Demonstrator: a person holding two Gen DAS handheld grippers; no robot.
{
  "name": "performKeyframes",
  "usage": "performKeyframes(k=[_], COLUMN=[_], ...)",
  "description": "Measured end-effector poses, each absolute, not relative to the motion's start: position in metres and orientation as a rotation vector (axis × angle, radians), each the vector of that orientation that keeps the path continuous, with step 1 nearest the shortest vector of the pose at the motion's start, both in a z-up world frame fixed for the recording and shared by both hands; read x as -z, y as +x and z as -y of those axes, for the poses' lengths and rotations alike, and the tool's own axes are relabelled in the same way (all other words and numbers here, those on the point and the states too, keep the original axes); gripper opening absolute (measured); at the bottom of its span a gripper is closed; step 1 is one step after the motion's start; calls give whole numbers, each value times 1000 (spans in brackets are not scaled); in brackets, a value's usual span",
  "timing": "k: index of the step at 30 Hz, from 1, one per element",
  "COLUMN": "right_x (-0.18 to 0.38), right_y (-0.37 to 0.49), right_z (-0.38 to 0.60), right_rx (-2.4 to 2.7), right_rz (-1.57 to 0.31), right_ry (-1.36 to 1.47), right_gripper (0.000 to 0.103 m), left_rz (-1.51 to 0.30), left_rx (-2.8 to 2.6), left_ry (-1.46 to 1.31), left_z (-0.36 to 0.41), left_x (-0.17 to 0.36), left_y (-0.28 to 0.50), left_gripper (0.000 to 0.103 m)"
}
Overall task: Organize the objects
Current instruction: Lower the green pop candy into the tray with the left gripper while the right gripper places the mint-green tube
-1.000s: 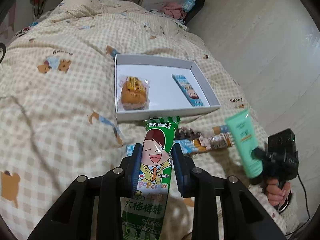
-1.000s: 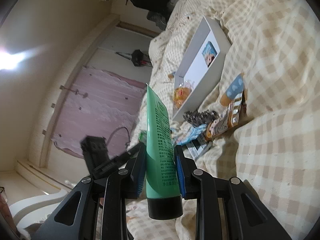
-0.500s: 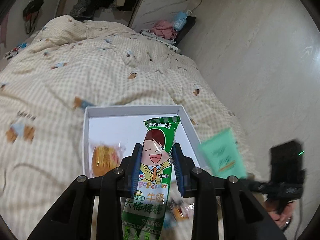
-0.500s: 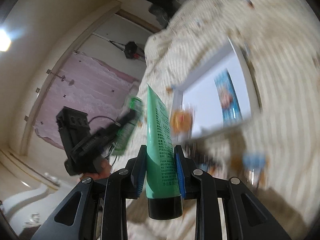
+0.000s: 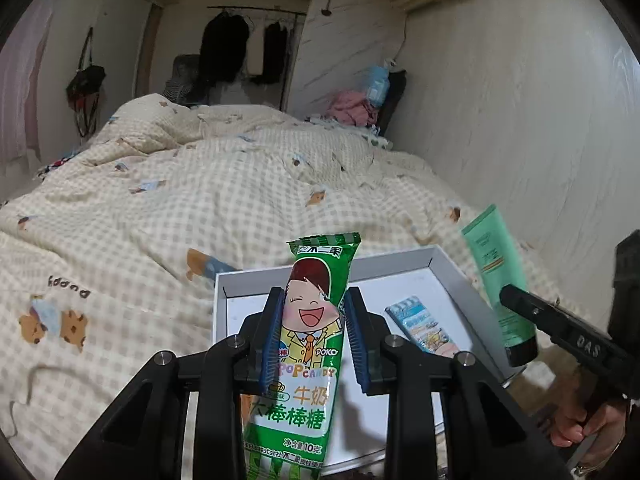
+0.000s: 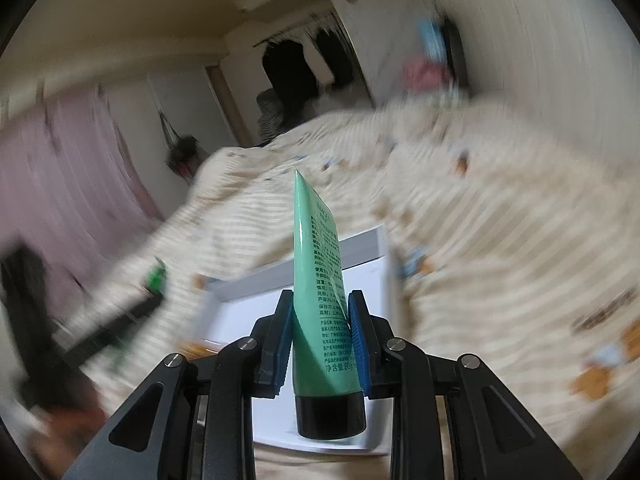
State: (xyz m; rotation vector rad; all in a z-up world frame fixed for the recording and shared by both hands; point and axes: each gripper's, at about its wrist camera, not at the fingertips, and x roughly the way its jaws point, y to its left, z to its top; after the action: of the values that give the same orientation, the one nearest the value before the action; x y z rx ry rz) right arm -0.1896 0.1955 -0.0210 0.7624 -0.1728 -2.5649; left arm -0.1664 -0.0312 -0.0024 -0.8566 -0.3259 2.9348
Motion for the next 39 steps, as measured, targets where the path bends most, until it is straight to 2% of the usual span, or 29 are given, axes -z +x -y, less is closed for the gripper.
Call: performKeyframes(k=[3, 9, 20, 39], right_x=[21, 34, 43, 47], right_y=[-181, -172, -185, -192], right_z=[-180, -166, -183, -180], right_rx=[2567, 2561, 2556, 2554], right_rz=[66, -83, 37, 37], right_ry=[734, 745, 825, 870], right_gripper=[28, 28, 28, 25], left_rz=[437, 350, 311, 310], left_rx=[-2894, -2933, -2863, -2807], left_ry=[-913, -1001, -1049, -1144], left_z=[35, 31, 17, 11], left_x=[12, 26, 34, 49], left_y=[-173, -177, -178, -186], left_gripper=[33, 33, 33, 33])
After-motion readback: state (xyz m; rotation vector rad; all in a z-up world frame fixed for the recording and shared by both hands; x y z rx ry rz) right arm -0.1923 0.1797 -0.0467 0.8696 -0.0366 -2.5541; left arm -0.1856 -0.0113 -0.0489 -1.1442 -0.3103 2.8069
